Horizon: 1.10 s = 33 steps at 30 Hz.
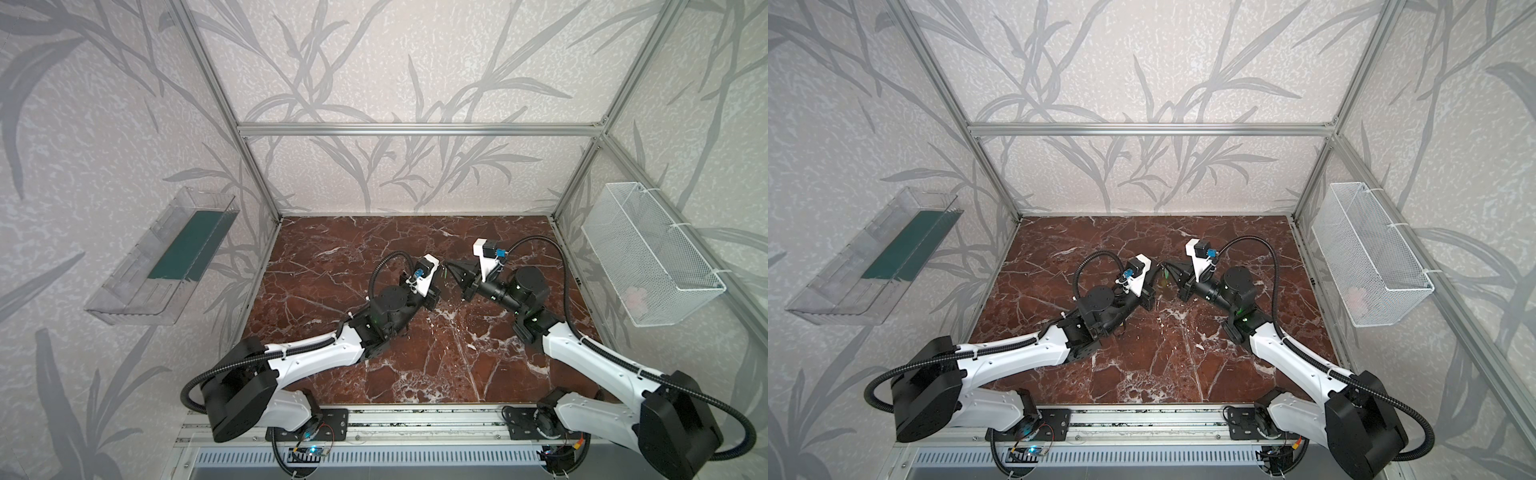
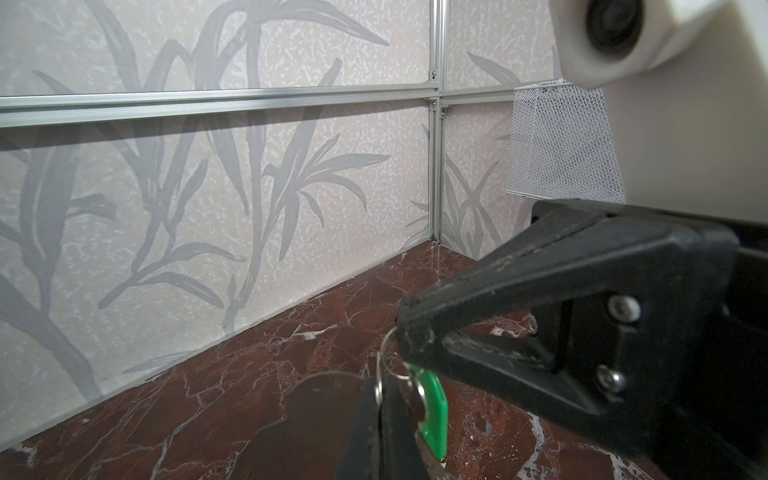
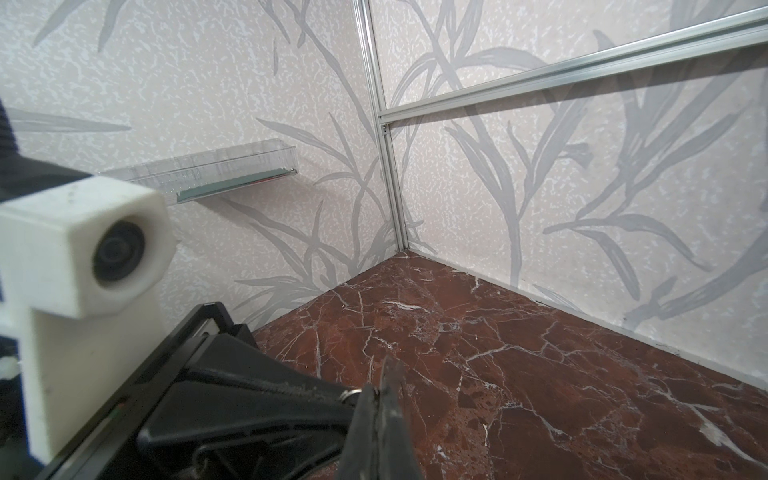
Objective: Put the keys on the keyring
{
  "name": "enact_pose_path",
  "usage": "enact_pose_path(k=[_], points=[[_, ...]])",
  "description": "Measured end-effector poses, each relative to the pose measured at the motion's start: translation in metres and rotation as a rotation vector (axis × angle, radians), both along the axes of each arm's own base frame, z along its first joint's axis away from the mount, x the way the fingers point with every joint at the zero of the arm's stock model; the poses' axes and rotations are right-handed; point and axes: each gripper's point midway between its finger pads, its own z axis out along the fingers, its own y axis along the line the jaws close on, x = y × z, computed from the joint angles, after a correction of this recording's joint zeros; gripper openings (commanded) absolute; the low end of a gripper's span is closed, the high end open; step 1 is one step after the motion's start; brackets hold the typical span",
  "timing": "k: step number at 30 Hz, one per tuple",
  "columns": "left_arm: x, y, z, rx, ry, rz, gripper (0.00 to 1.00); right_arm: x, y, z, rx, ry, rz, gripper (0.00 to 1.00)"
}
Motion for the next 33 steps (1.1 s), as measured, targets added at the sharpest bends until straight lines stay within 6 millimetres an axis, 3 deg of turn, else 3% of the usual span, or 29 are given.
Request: enact_pose_path(k=[33], points=[[-0.0068,-0.0047,0.0042,-0.004,-0.041,-0.047,0.00,-0.0001,-0.0054,-0.0047,-0.033,0.019,-0.031,0.00]])
